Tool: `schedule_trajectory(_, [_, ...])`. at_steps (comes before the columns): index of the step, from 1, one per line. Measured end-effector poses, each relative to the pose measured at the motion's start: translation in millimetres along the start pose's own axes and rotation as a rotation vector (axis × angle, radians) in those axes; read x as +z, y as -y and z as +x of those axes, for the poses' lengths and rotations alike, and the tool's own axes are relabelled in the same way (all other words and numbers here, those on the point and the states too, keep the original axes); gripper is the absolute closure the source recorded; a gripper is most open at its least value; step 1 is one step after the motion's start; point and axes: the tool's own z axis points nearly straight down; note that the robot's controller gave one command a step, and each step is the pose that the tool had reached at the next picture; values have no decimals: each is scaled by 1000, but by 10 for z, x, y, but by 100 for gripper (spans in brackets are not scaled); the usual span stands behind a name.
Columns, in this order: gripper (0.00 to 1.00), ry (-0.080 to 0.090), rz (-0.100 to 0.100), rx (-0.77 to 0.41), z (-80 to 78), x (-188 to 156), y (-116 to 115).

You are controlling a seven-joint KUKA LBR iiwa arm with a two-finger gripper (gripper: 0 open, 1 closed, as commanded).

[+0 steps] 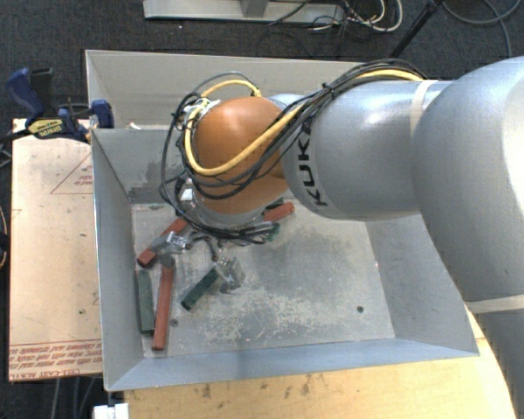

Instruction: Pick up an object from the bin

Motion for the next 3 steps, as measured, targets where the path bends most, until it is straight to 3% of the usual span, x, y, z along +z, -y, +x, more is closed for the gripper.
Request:
schedule_trajectory(1, [100, -2, 0, -386, 220, 374, -105])
schedule_trajectory(2, [100, -1, 0, -386, 220, 374, -105])
schedule_trajectory(3, [100, 0, -1, -402, 248, -1644, -546])
